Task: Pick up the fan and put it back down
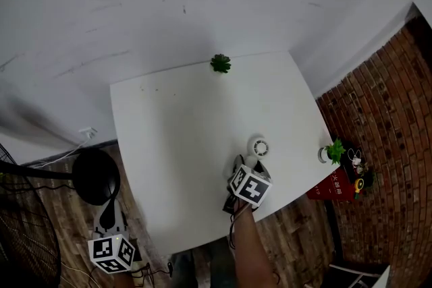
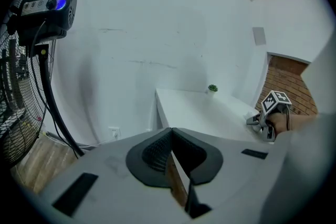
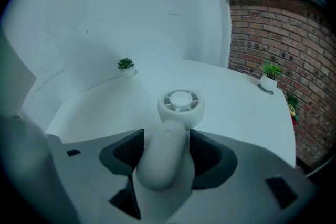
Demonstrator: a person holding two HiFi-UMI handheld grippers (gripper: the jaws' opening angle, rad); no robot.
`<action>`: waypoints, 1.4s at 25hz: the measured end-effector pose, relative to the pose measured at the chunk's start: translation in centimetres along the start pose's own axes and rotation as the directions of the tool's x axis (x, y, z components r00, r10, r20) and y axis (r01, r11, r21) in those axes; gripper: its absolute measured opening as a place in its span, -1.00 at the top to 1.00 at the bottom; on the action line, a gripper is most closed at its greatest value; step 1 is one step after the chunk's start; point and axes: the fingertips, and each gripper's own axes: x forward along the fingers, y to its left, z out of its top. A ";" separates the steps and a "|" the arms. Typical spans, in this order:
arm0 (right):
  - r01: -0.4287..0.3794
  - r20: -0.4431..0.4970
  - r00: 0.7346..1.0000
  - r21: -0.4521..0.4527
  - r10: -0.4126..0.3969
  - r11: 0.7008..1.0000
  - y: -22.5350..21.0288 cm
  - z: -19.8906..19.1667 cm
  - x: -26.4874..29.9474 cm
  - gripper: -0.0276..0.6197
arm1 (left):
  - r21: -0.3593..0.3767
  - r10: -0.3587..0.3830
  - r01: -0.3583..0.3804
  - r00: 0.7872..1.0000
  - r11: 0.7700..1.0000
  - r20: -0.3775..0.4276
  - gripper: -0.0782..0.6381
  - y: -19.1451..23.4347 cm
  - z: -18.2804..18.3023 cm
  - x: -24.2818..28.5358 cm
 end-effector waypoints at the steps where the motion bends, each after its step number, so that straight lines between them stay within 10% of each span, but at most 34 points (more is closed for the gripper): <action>1: 0.002 0.001 1.000 0.000 -0.002 1.000 0.0 0.0 0.0 0.08 | 0.000 0.000 0.000 1.000 1.000 0.001 0.75 -0.1 0.1 0.1; 35: -0.124 0.033 0.992 -0.016 0.125 0.992 -1.5 1.8 -2.4 0.32 | -0.013 0.051 -0.051 0.998 0.999 0.047 0.75 -3.4 0.4 -3.1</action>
